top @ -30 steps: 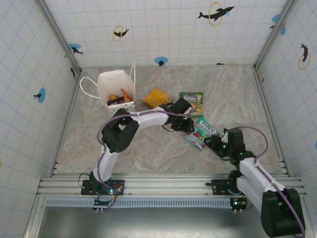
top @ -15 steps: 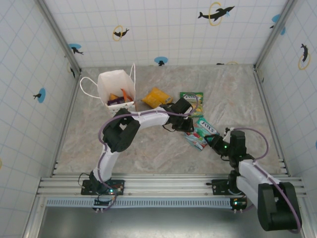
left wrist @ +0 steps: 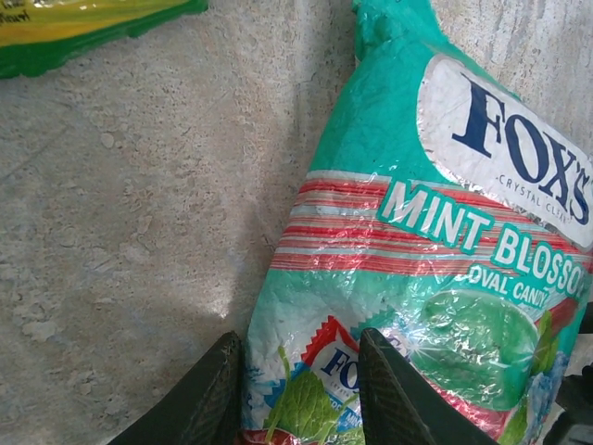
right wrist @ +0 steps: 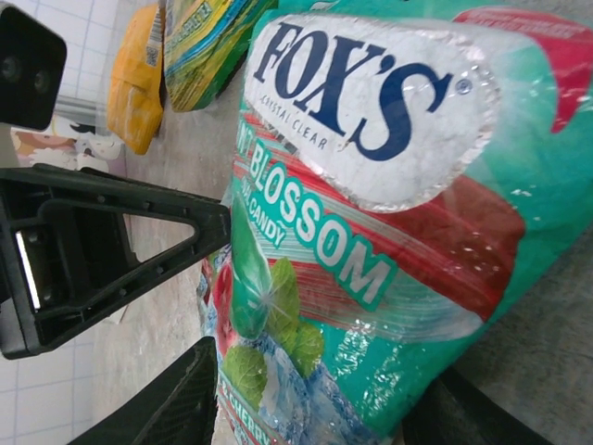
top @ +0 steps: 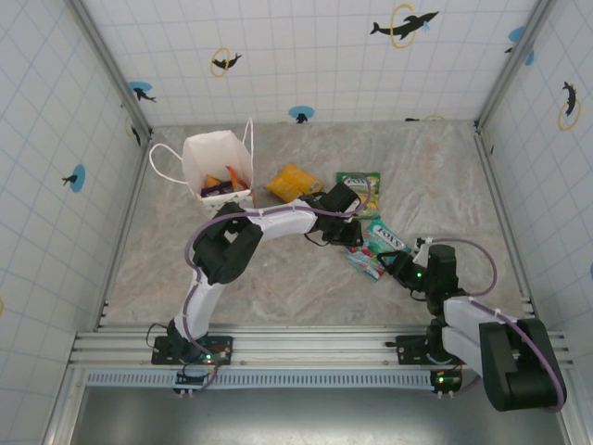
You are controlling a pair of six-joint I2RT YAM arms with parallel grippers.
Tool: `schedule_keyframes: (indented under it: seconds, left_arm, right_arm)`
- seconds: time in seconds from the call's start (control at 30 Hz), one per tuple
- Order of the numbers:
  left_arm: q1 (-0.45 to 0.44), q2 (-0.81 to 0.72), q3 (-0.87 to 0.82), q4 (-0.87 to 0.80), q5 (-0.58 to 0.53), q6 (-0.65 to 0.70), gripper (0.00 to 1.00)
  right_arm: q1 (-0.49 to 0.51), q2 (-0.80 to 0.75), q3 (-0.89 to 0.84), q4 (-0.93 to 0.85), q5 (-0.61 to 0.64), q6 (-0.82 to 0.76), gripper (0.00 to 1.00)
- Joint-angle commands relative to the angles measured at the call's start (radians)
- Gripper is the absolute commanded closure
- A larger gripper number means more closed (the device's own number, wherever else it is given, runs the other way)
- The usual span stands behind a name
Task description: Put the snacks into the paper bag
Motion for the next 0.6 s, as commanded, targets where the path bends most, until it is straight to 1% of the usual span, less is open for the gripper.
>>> schedule_keyframes:
  seconds: [0.0,0.2,0.3,0.4,0.57]
  left_arm:
    - [-0.004,0.042,0.016,-0.022,0.013,-0.017,0.64]
    - [-0.004,0.046,0.029,-0.027,0.017,-0.019,0.64]
    - [-0.004,0.050,0.039,-0.033,0.017,-0.019,0.63]
    - [-0.004,0.050,0.052,-0.046,0.011,-0.014,0.63]
    - [0.002,0.033,0.051,-0.054,-0.001,-0.014,0.63]
  right_arm:
    - [0.012,0.005,-0.020,0.111,-0.033,-0.001,0.48]
    - [0.016,0.014,-0.025,0.171,-0.051,0.007,0.48]
    - [0.018,0.025,-0.019,0.194,-0.061,0.015,0.51]
    - [0.018,0.022,-0.009,0.176,-0.056,0.012,0.59]
    - [0.020,-0.012,0.017,0.067,-0.029,-0.035,0.74]
